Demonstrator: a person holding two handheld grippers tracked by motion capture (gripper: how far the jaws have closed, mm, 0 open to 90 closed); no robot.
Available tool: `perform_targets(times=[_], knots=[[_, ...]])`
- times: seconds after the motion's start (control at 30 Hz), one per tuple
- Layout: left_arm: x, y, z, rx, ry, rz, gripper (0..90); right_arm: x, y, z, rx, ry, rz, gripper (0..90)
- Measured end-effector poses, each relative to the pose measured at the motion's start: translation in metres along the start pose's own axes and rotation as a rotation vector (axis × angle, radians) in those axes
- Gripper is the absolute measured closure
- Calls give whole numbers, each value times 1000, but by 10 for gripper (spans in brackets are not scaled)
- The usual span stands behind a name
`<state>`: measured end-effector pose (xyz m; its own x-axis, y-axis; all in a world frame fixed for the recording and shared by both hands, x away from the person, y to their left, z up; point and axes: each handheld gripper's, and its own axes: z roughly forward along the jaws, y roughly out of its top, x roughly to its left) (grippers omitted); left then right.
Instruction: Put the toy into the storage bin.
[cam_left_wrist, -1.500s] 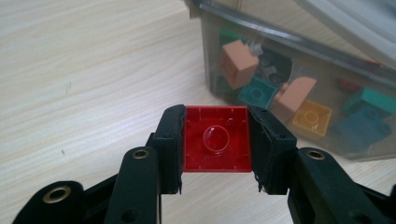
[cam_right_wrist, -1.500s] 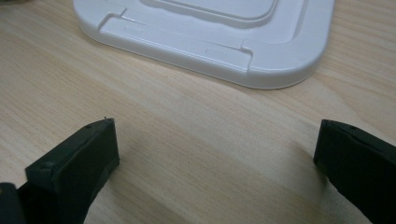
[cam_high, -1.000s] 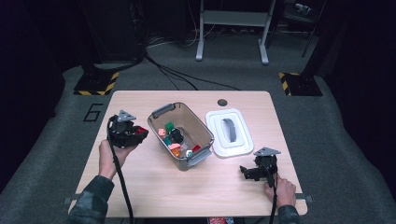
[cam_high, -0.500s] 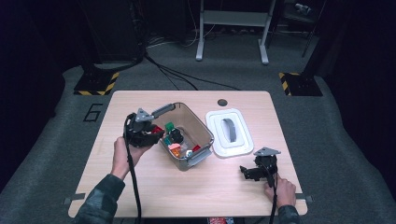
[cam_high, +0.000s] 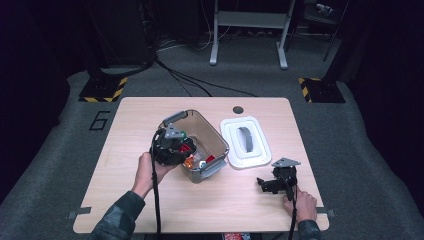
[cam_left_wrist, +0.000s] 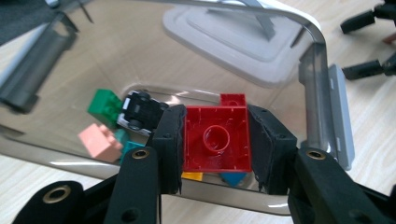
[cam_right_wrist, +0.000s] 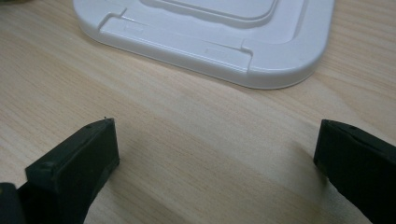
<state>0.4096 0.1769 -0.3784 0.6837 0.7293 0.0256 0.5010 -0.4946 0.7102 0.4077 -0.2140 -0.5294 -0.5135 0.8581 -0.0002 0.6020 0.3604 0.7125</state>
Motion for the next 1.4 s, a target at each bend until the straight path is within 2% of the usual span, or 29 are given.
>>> perform_targets(times=[0.23, 0.5, 0.73, 0.87, 0.97, 1.17, 1.4], knots=[[-8, -4, 7, 27, -46, 11, 587, 0, 0, 0, 0, 0, 1, 0], [-8, -8, 8, 33, -91, -13, 587, 0, 0, 0, 0, 0, 0, 0], [-9, -10, 10, 41, -108, -21, 585, 0, 0, 0, 0, 0, 1, 0], [-9, -9, 9, 44, -104, -17, 572, 0, 0, 0, 0, 0, 0, 0], [-8, -9, 6, 39, -80, -4, 473, 0, 0, 0, 0, 0, 1, 0], [-2, -14, -6, 10, -42, -13, 264, 0, 0, 0, 0, 1, 0, 0], [11, -27, -20, -9, -4, -37, 158, 0, 0, 0, 0, 0, 0, 0]])
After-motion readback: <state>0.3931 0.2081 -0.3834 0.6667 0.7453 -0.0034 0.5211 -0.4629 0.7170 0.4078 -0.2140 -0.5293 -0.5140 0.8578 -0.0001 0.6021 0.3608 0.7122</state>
